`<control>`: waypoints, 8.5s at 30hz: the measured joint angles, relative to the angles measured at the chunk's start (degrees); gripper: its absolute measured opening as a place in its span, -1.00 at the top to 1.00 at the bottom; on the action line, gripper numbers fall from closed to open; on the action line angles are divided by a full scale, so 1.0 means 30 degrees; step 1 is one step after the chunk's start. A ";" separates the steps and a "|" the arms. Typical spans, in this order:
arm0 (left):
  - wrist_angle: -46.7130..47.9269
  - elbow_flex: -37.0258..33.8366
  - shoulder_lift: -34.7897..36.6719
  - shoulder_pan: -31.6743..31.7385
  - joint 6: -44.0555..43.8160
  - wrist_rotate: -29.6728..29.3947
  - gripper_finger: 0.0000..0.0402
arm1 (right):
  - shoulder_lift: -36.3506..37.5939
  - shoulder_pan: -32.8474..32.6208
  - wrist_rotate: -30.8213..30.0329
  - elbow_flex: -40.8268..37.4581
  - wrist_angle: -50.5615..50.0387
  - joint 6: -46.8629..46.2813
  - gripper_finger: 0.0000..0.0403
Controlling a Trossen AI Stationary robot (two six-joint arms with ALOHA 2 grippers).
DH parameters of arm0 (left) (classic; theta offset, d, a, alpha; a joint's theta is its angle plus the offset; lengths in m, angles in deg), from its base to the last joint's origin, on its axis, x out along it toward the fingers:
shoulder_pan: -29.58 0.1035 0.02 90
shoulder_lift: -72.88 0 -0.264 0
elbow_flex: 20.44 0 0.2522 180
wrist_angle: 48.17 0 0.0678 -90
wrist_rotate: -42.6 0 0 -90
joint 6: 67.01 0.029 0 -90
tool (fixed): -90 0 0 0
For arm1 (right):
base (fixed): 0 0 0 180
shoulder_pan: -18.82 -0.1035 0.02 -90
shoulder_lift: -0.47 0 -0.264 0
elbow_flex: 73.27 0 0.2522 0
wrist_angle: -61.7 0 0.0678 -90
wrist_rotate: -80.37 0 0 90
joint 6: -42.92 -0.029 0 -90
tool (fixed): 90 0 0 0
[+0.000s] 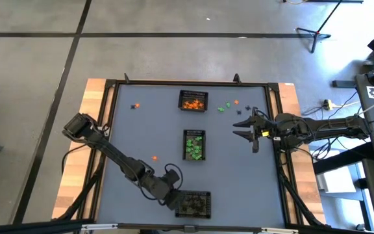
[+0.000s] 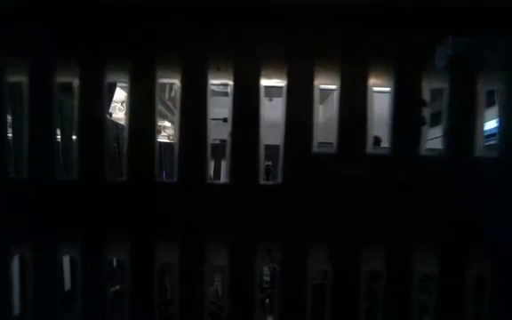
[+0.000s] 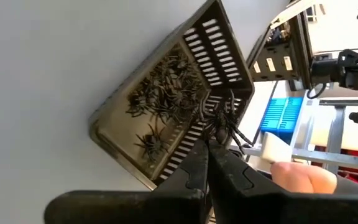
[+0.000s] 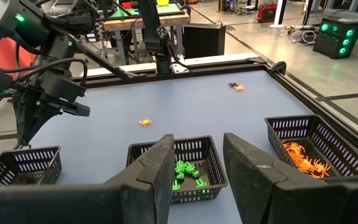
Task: Sort Halloween decoration
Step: Put the black spider toy into the bottom black bin
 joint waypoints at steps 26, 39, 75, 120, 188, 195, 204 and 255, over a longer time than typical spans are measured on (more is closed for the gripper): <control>0.0982 0.0000 0.0000 0.0014 -0.1479 -0.0138 0.40 | 0.0004 0.0000 0.0000 0.0000 -0.0003 -0.0001 0.32; 0.7958 0.0013 0.3103 0.0884 -0.4513 -0.0530 0.17 | 0.0000 0.0000 0.0000 0.0000 -0.0017 -0.0006 0.32; 1.3849 -0.2951 0.3126 0.5521 -0.9246 0.1060 -0.31 | 0.0007 0.0000 0.0000 0.0000 -0.0017 -0.0005 0.32; 1.2038 -0.4437 0.3118 0.6222 -0.9318 0.2353 0.99 | 0.0000 0.0000 0.0000 0.0000 -0.0018 0.0000 0.32; -0.2687 -0.1166 0.0313 0.0225 -0.6024 -0.1436 0.27 | 0.0005 0.0000 0.0000 0.0003 -0.0008 -0.0003 0.32; -0.0654 -0.1158 0.0663 0.0428 -0.7117 -0.0885 -0.07 | 0.0007 0.0000 0.0000 0.0007 -0.0010 0.0002 0.32; 0.3801 -0.1151 0.1377 0.1478 -1.0040 0.1099 -0.21 | 0.0000 0.0000 0.0000 0.0007 -0.0018 0.0002 0.32; 0.4130 -0.1144 -0.1144 0.2448 -1.0819 0.2565 0.31 | 0.0004 0.0000 0.0000 0.0007 -0.0018 0.0002 0.32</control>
